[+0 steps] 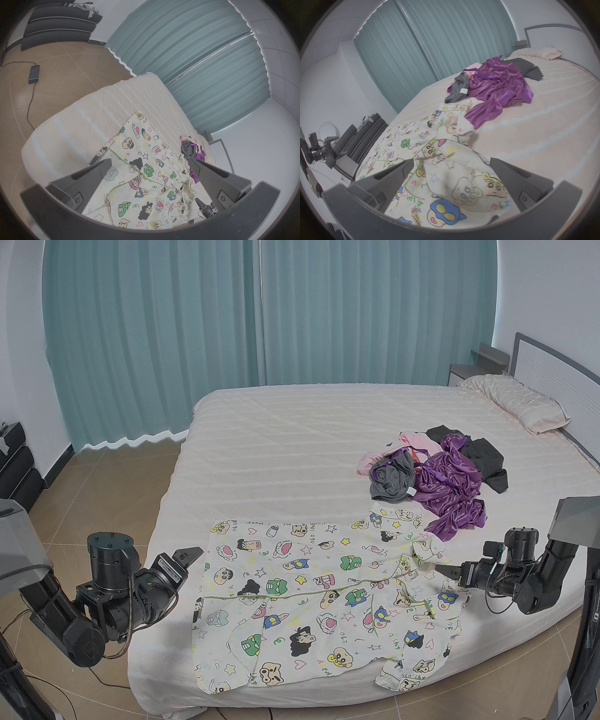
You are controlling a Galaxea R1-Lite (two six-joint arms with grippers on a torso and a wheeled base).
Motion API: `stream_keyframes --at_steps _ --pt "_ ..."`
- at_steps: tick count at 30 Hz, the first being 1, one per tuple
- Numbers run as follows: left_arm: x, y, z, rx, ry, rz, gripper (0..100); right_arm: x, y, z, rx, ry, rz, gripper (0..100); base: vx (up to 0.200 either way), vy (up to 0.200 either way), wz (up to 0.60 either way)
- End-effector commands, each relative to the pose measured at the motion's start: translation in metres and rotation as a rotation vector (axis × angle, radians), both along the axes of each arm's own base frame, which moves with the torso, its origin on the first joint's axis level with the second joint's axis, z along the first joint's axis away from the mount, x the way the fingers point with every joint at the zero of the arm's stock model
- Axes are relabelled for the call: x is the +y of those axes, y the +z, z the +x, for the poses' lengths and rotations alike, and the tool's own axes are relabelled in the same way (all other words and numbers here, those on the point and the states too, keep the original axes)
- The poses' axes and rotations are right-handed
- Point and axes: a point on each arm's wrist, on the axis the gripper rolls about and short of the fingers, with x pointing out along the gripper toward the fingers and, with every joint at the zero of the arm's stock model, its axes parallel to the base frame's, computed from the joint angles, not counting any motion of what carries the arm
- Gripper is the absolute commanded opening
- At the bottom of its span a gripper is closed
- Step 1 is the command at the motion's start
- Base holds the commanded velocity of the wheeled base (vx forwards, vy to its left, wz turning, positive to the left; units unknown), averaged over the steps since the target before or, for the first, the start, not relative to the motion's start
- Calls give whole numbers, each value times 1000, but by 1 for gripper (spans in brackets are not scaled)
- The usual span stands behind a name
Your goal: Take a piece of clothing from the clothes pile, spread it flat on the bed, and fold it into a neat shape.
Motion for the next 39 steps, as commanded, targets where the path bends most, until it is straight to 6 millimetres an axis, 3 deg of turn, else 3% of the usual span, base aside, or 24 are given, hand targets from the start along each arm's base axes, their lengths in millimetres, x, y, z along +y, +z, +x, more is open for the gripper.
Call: stream_keyframes --at_steps 1,2,9,16,22,23,28,39 --pt "0 -1 0 2 1 0 100 14 -12 9 12 41 -3 100 0 0 0" --pt "0 -1 0 2 1 0 100 15 -15 13 9 40 -6 0 0 0 0" --pt "1 -1 1 2 5 0 100 14 -25 27 18 -15 -40 0 0 0 0" --pt "1 -1 1 2 5 0 100 -9 -12 18 -16 -74 -42 0 0 0 0" --pt "1 0 0 0 5 -1 100 -12 5 0 -34 -65 -42 0 0 0 0" --pt "1 0 0 2 5 0 100 -11 7 -6 -38 -37 -45 100 0 0 0" --pt "1 0 0 -1 5 -1 100 -6 4 -18 -48 61 -124 100 0 0 0" --pt "1 -1 1 2 5 0 100 19 -9 -4 -52 202 -218 100 0 0 0"
